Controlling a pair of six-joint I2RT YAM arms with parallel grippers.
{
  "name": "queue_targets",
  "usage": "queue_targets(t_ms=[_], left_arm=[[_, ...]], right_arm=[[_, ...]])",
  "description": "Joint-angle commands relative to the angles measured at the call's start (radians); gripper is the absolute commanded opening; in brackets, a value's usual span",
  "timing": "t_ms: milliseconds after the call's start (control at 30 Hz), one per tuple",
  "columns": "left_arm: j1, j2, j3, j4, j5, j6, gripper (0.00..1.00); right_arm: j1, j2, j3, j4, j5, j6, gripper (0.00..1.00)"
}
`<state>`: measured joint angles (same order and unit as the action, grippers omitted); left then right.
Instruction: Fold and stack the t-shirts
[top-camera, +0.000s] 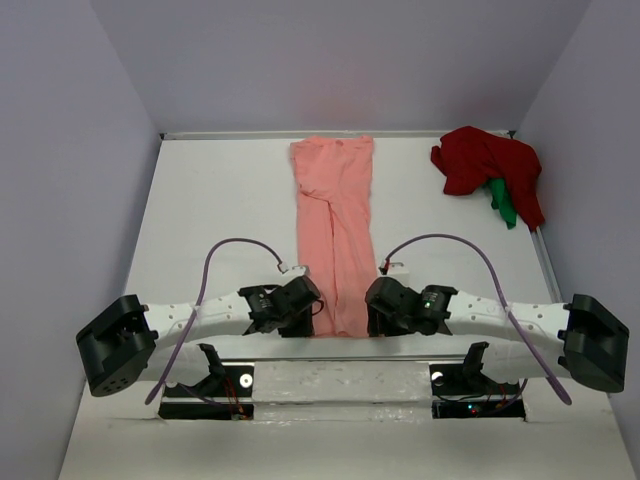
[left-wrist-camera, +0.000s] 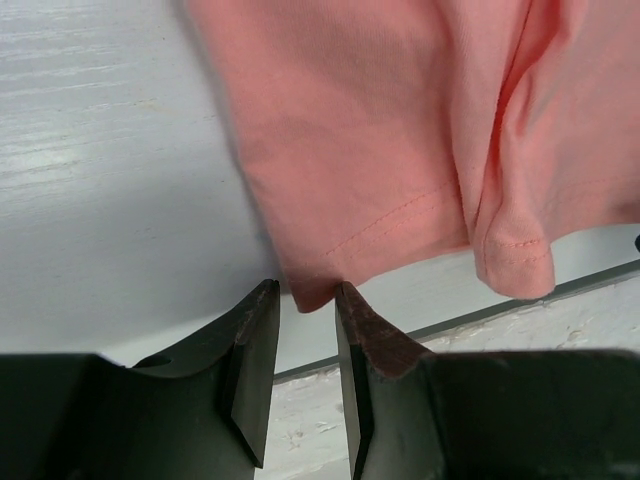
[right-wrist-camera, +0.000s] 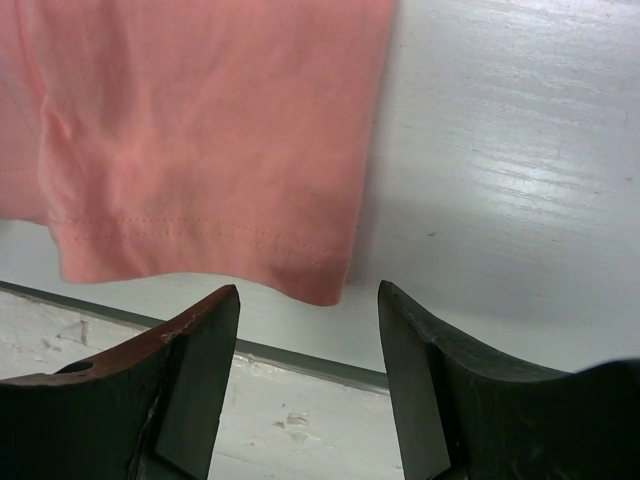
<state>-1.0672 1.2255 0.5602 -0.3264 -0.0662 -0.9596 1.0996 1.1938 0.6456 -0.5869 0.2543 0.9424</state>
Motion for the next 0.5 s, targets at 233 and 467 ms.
queue_targets(t_ms=[233,467], left_arm=[[0.027,-0.026,-0.043,0.046,0.017,0.01,0.4],[0.038,-0.018,-0.046,0.064,0.031,0.024,0.4]], right_arm=[[-0.038,0.018,-0.06,0.09,-0.029,0.024,0.63],[-0.056,0.067,-0.064,0.142,-0.061,0.002,0.63]])
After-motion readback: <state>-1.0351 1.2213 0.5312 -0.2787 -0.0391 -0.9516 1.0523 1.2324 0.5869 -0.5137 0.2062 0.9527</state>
